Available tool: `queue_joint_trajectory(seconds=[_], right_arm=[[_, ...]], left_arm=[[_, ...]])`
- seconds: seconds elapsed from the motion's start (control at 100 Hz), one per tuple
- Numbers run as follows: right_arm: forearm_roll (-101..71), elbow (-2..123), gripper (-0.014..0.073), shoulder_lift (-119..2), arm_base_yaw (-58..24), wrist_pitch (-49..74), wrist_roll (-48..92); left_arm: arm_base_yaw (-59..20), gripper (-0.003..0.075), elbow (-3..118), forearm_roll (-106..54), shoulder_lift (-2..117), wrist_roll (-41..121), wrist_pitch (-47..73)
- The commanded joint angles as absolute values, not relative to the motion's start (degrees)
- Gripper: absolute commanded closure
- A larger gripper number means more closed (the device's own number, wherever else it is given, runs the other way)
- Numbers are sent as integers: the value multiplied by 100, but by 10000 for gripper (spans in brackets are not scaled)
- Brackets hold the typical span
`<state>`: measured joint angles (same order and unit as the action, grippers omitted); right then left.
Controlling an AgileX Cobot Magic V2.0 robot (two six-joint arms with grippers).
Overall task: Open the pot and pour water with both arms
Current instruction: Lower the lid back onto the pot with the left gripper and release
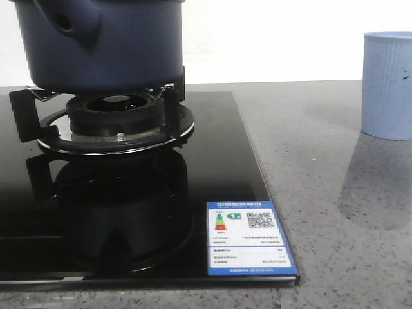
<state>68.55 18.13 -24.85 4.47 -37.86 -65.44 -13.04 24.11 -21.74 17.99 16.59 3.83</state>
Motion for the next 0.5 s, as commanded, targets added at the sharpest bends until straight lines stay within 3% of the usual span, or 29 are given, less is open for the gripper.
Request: queue_joint_trajectory(seconds=[0.0, 0.2, 0.49], right_arm=[[6688, 1452, 654, -2104, 428, -3488, -6562], [6688, 715, 654, -1544, 428, -3499, -6562], [6688, 657, 654, -1481, 428, -3547, -6562]], left_arm=[[-1290, 736, 2063, -2401, 1118, 1667, -113], [-1290, 736, 1452, -2498, 186, 1667, -113], [-1290, 736, 1302, -2498, 135, 1667, -63]])
